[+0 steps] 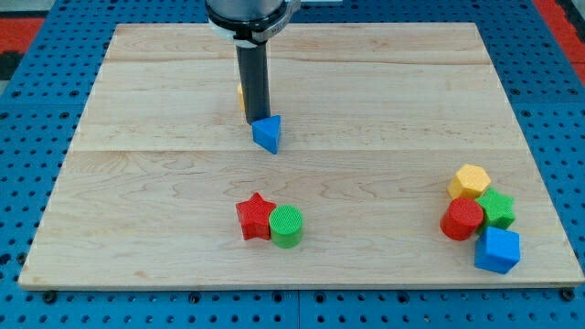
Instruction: Move the blue triangle closer to the red star
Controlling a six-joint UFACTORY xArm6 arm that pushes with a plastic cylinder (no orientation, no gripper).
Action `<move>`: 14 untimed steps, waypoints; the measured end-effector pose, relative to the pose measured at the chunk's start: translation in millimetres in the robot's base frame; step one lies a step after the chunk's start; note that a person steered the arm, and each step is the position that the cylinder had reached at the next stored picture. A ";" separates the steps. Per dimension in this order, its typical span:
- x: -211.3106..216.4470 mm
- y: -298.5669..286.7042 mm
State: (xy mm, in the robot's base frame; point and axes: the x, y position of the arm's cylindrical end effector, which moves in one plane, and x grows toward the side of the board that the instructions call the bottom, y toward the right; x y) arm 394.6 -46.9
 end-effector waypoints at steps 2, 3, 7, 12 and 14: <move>0.0 46.0; 1.8 45.8; 50.8 9.2; 20.3 -56.2; 39.7 -62.2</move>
State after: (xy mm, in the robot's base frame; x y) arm 434.3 -109.1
